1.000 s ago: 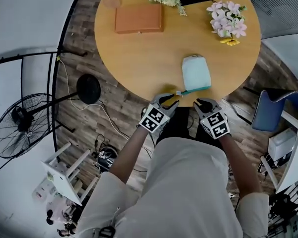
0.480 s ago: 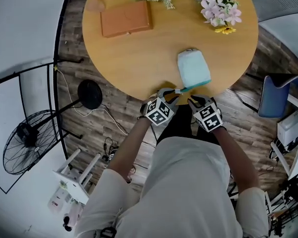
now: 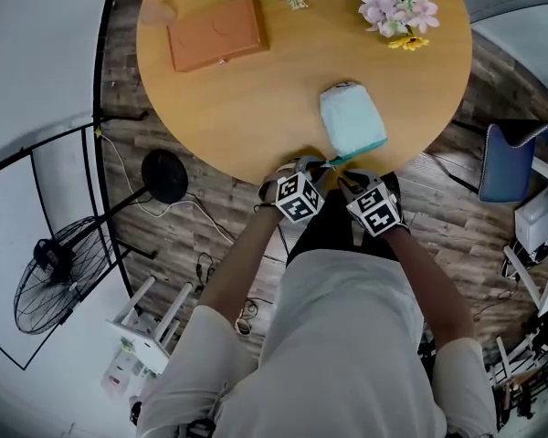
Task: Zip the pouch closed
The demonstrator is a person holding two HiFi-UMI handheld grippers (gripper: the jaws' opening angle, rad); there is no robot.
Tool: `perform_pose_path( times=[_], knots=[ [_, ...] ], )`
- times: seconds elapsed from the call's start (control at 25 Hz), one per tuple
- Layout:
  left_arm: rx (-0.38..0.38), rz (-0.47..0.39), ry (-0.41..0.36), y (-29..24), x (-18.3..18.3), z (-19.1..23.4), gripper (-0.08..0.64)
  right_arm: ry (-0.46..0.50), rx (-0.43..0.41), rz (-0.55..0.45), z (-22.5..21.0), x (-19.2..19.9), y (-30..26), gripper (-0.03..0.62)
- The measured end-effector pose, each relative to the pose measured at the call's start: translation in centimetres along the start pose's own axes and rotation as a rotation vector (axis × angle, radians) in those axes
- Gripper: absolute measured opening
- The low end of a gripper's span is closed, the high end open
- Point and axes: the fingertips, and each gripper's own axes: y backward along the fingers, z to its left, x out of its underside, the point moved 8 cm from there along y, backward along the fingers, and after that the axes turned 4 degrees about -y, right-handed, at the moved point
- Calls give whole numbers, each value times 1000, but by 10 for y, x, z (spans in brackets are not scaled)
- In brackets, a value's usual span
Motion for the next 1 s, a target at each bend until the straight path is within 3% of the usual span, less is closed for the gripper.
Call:
perform_pose_path(
  times=[0.24, 0.6, 0.68, 0.76, 1.0],
  knots=[
    [77, -54, 37, 6, -9, -1, 31, 17, 25, -5, -4, -2, -1, 71],
    [117, -80, 61, 19, -22, 1, 31, 25, 18, 6, -3, -13, 3, 71],
    [125, -89, 72, 22, -26, 0, 31, 29, 27, 6, -3, -13, 6, 63],
    [130, -102, 88, 26, -30, 0, 31, 38, 34, 6, -2, -17, 13, 15],
    [133, -124, 118, 42, -44, 3, 29, 68, 5, -31, -5, -25, 31, 3]
  ],
)
